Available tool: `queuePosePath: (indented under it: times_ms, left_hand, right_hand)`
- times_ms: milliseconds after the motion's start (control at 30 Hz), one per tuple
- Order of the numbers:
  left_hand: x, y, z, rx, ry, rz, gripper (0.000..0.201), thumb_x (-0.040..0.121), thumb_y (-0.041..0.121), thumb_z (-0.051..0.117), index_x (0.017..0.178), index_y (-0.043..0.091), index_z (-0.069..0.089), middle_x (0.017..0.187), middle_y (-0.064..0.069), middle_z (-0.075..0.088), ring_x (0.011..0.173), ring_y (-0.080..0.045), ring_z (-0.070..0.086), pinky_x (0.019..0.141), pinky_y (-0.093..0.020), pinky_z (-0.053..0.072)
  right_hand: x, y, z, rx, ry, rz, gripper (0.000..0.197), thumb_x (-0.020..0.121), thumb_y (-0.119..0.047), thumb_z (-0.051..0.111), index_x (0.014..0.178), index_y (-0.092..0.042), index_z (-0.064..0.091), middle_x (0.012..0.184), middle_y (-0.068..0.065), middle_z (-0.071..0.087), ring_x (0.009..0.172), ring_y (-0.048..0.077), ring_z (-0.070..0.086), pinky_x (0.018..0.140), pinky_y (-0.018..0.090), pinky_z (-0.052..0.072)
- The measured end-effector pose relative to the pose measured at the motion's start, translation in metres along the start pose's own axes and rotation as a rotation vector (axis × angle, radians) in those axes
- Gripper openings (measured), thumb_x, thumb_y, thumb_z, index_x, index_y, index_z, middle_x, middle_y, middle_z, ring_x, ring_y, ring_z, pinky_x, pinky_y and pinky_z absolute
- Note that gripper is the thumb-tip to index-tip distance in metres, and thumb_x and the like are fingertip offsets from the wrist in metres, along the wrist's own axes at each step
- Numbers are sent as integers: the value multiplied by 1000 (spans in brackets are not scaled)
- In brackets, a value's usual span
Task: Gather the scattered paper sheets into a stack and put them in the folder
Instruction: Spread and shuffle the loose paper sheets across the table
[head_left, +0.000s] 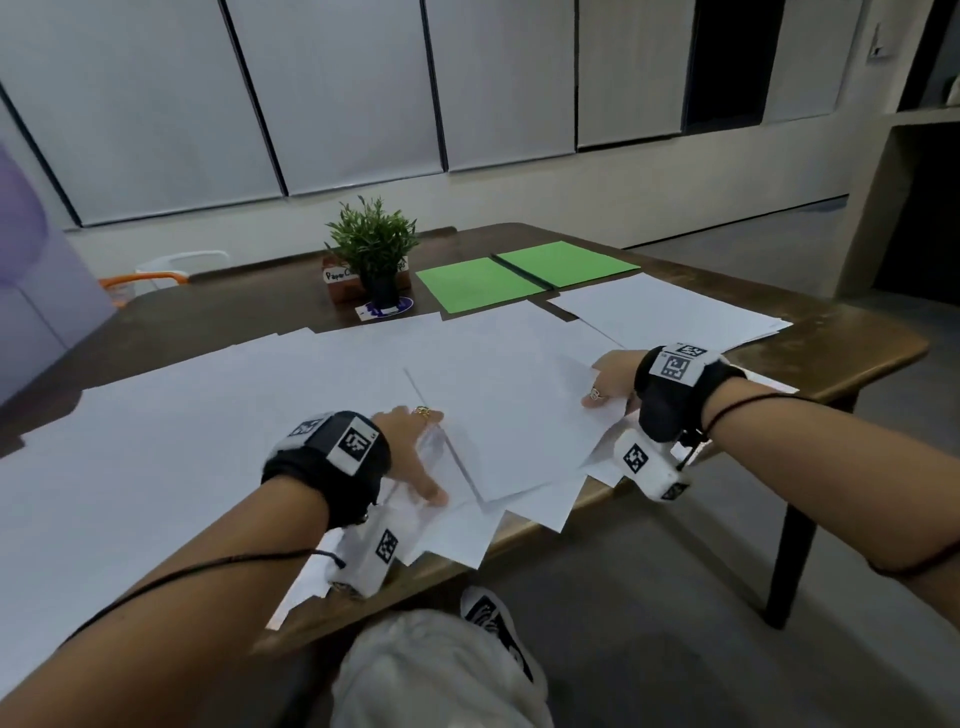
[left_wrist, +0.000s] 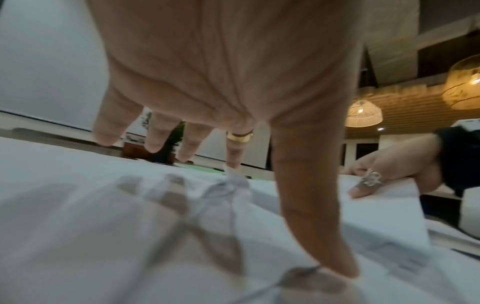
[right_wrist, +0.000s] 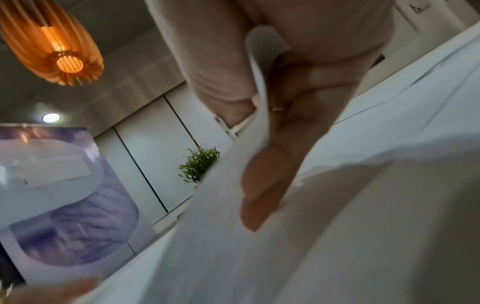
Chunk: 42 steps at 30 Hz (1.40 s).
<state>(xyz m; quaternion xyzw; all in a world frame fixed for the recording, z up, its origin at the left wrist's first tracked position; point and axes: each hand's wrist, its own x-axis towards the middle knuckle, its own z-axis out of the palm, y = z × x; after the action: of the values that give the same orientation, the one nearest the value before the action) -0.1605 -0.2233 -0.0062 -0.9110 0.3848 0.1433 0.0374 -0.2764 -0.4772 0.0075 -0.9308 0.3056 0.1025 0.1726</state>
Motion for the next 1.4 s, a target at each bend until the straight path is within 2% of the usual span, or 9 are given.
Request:
queuePosePath:
  times_ms: [133,233,400,533,667,933,1067,1167,1400]
  left_hand:
    - [-22,-41,9,-106,-100,-85,131,63,55,79,149,21,-13,158,-3,8,143,-21,20,114,-35,23]
    - [-25,-44,13,-74,-106,-100,126,67,60,72,149,19,-14,158,-5,10,142,-21,22,113,-32,24]
    - [-24,-34,11,35,-58,-128,110,72,64,66,147,2,14,144,-10,41,128,-25,44,101,-31,39]
    - [-21,-31,9,97,31,-119,74,80,57,62,125,1,43,123,-11,56,112,-26,53,82,-28,40]
    - [-16,-25,8,162,82,-98,55,82,46,63,112,2,50,115,-13,58,104,-28,56,70,-27,40]
    - [-6,-12,7,227,115,-106,70,78,34,65,132,4,32,111,-12,59,95,-33,61,74,-37,51]
    - [4,-6,7,235,154,-89,85,85,21,53,150,12,-1,113,-13,60,96,-34,62,80,-42,52]
    - [9,-5,3,192,191,-89,81,90,14,47,149,14,-9,118,-14,58,100,-32,60,81,-38,48]
    - [9,-28,-10,119,98,-191,100,66,40,82,142,6,26,134,-15,49,117,-33,53,95,-42,46]
  right_hand:
    - [6,-13,9,193,1,-50,46,89,-26,62,128,-5,48,121,10,60,91,27,63,68,27,48]
    - [4,-28,19,375,52,-71,42,88,-12,62,126,1,50,121,17,58,95,29,59,65,31,49]
    - [-1,-41,17,543,274,-58,24,84,2,46,103,-13,51,98,11,50,75,27,53,49,25,40]
    - [-11,-33,8,518,484,-47,25,86,-1,45,106,1,60,105,23,61,99,37,58,78,39,48]
    - [-14,-29,9,580,515,-14,29,85,-1,44,111,-3,57,110,21,60,104,40,58,84,44,52]
    - [-14,-12,22,752,277,57,64,88,5,44,145,-12,21,113,19,52,96,31,55,68,40,54]
    - [-14,-10,28,704,240,27,50,89,5,44,136,-11,43,88,10,56,90,26,54,61,28,45]
    - [-15,-10,24,643,201,19,35,90,0,49,124,-4,58,104,12,60,91,24,54,77,33,49]
    - [-6,-6,29,811,288,-12,36,87,10,51,118,-3,61,124,17,58,115,29,55,101,38,45]
